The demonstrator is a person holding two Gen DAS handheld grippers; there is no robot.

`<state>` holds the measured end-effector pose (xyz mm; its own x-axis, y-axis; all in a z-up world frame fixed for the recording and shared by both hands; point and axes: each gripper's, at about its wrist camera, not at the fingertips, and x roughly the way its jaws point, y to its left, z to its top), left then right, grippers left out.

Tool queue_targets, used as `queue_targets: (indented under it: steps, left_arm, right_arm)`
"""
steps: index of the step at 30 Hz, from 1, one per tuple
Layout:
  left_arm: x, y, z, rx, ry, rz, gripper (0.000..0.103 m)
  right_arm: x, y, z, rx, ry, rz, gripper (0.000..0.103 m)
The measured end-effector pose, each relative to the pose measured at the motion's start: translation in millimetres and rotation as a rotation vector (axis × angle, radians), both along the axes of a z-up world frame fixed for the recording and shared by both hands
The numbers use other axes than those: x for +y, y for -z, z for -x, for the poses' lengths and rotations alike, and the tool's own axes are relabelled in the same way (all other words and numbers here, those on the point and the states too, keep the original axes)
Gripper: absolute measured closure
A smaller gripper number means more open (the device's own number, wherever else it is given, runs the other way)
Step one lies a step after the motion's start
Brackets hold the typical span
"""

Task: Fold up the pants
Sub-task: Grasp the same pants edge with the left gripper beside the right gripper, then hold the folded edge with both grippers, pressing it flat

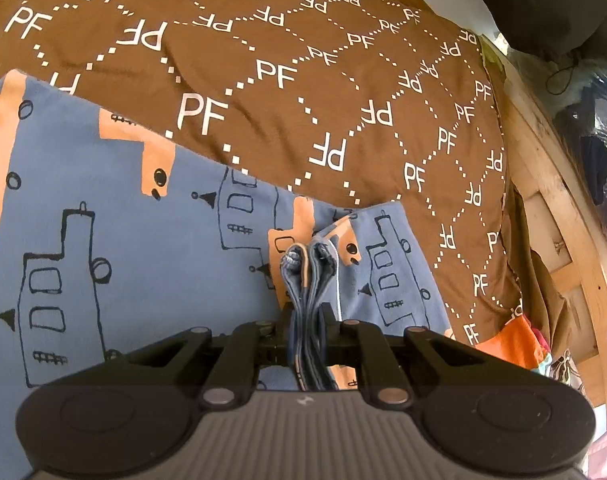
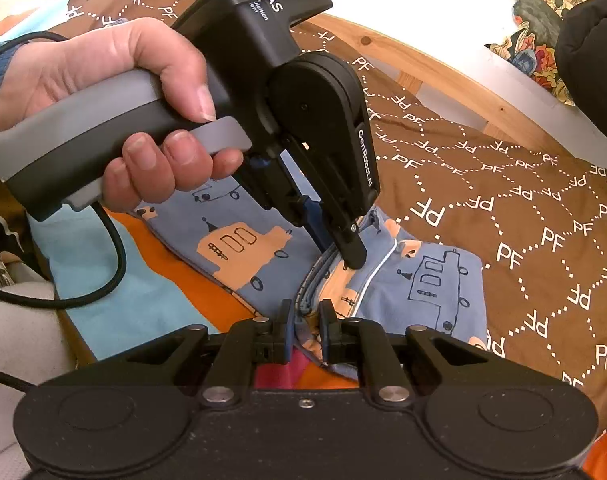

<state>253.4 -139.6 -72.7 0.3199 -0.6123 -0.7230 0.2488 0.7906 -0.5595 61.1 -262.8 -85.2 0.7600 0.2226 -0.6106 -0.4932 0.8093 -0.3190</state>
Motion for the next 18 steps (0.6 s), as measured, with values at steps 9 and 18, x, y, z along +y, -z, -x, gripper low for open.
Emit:
queue_targets:
  steps: [9, 18]
  left_arm:
    - [1.1, 0.5, 0.5, 0.005, -0.007, 0.005, 0.091]
    - [1.7, 1.0, 0.7, 0.009, -0.014, 0.011, 0.091]
  right_arm:
    - [-0.4, 0.0, 0.0, 0.001, 0.0, 0.0, 0.089]
    - [-0.9, 1.3, -0.6, 0.001, -0.003, 0.007, 0.089]
